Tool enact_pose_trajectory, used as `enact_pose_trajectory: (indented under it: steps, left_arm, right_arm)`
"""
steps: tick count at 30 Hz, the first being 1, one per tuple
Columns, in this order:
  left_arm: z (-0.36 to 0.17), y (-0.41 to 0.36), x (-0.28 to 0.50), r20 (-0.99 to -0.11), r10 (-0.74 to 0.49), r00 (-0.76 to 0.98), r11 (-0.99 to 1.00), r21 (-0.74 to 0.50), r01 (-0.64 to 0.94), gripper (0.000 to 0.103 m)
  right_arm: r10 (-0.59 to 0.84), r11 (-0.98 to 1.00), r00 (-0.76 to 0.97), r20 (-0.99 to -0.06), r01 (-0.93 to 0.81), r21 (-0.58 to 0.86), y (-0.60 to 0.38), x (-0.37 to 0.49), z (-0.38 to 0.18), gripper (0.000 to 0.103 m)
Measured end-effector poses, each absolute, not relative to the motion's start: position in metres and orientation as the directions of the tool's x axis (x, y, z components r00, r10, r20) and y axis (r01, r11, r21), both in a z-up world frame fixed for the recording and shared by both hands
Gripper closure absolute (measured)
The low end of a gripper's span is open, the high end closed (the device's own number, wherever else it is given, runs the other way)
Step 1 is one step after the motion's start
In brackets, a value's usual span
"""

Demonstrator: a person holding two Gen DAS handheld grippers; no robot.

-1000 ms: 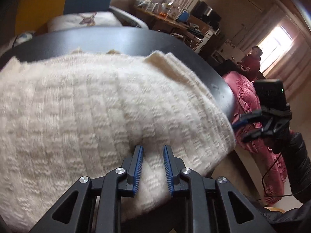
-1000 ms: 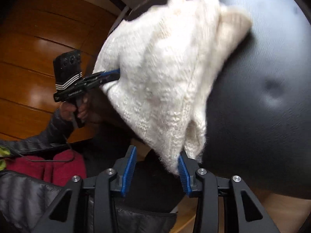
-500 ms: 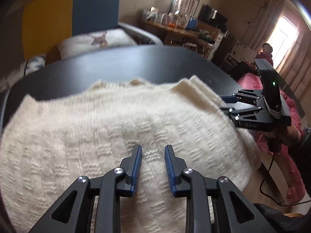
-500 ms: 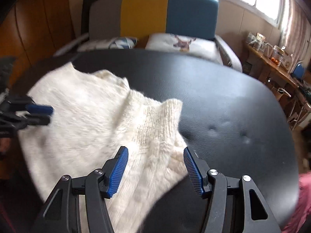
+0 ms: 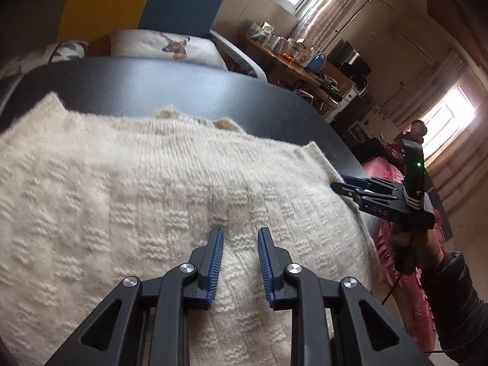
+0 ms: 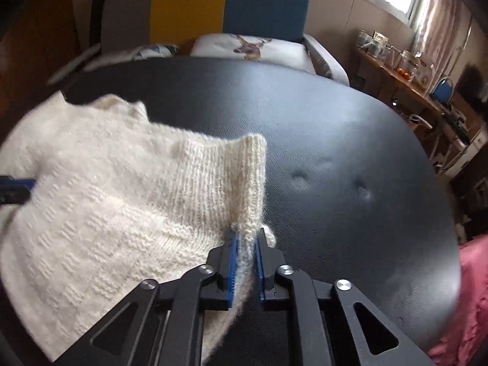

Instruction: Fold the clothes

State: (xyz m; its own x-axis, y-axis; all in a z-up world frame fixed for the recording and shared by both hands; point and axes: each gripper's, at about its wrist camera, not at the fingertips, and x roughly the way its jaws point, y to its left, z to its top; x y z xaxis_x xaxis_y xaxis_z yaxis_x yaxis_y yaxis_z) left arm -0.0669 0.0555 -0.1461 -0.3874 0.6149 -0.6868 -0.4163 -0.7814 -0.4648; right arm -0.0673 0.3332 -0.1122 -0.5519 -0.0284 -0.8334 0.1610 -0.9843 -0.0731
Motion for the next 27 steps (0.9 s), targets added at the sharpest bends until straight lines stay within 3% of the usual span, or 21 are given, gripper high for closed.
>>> enact_pose_trajectory:
  steps: [2,3,10,14,17,23,27]
  left_arm:
    - [-0.131,0.050,-0.069,-0.678,0.592,-0.435,-0.798,-0.421,-0.431,0.078]
    - [-0.126,0.045,-0.070,-0.675,0.581,-0.455,-0.806,-0.400,-0.435,0.078]
    - [-0.126,-0.001,-0.083,-0.717,0.432,-0.547,-0.895,-0.267,-0.358,0.078]
    - [-0.157,-0.023,-0.089,-0.748,0.444,-0.494,-0.896,-0.355,-0.268,0.078]
    - [-0.162,-0.034,-0.079,-0.728,0.475,-0.495,-0.879,-0.415,-0.233,0.079]
    - [-0.154,-0.051,-0.056,-0.655,0.538,-0.531,-0.835,-0.500,-0.230,0.079]
    - [-0.139,-0.110,-0.032,-0.571,0.557,-0.603,-0.784,-0.602,-0.154,0.075]
  right_arm:
    - [-0.038,-0.988,-0.554,-0.831,0.143,-0.051,0.340,-0.068,-0.104,0.051]
    - [-0.049,-0.990,-0.572,-0.819,0.134,-0.034,0.344,-0.065,-0.097,0.047]
    - [-0.240,-0.966,-0.660,-0.712,0.234,0.109,0.294,-0.060,-0.057,0.043]
    - [-0.297,-0.943,-0.617,-0.729,0.307,0.125,0.245,-0.063,-0.074,0.037]
    - [-0.198,-0.962,-0.542,-0.817,0.266,0.057,0.234,-0.074,-0.112,0.036]
    - [-0.247,-0.959,-0.575,-0.780,0.263,0.110,0.250,-0.072,-0.128,0.030]
    - [-0.265,-0.954,-0.592,-0.761,0.274,0.119,0.250,-0.070,-0.130,0.028]
